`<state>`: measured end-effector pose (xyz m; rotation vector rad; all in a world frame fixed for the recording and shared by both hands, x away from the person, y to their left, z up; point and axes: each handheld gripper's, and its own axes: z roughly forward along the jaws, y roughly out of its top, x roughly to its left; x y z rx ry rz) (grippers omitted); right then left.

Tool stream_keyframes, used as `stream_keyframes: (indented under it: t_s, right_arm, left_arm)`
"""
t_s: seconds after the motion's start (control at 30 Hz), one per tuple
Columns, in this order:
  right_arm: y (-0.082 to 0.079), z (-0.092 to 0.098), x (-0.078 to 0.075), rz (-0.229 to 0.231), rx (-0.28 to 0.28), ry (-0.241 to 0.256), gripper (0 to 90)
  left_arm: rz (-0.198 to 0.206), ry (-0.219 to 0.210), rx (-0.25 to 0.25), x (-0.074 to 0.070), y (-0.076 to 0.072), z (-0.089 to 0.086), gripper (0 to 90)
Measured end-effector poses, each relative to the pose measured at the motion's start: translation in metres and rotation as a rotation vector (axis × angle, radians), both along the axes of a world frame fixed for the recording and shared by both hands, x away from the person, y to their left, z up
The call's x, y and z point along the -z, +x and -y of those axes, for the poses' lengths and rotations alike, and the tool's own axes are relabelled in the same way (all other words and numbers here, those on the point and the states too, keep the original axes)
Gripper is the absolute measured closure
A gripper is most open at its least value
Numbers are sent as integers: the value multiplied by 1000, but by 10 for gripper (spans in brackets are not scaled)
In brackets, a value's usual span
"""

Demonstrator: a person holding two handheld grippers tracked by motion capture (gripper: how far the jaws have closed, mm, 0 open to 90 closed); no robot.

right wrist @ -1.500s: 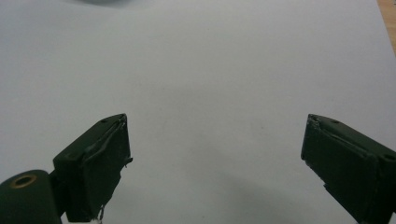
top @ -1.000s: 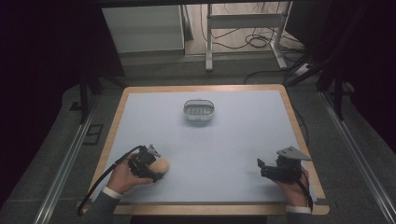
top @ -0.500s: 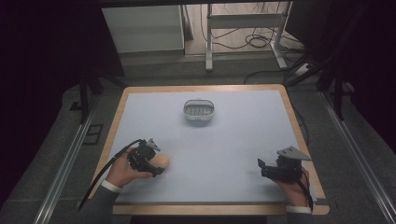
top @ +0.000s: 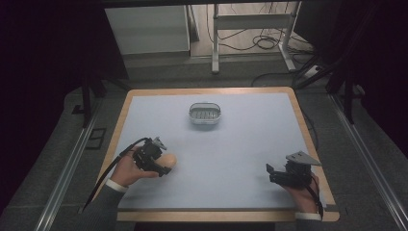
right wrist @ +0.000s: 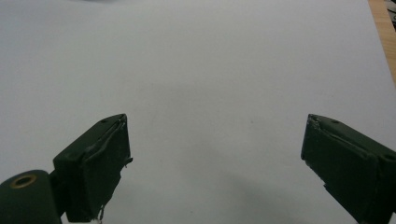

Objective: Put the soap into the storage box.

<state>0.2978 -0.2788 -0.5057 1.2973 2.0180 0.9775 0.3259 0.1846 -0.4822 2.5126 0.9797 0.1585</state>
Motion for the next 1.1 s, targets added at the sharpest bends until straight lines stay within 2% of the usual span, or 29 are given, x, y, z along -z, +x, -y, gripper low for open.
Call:
stream_keyframes:
  t_s: [0.37,0.6,1.1]
  right_arm:
    - [1,0,1,-4,0,-8,79]
    - [1,-1,2,-5,-3,-9,79]
    - [0,0,2,-7,1,-12,79]
  left_arm:
    - [11,-1,12,-10,10,4,329]
    - [0,-30,29,-16,16,7,328]
    - [16,-18,26,-24,29,12,328]
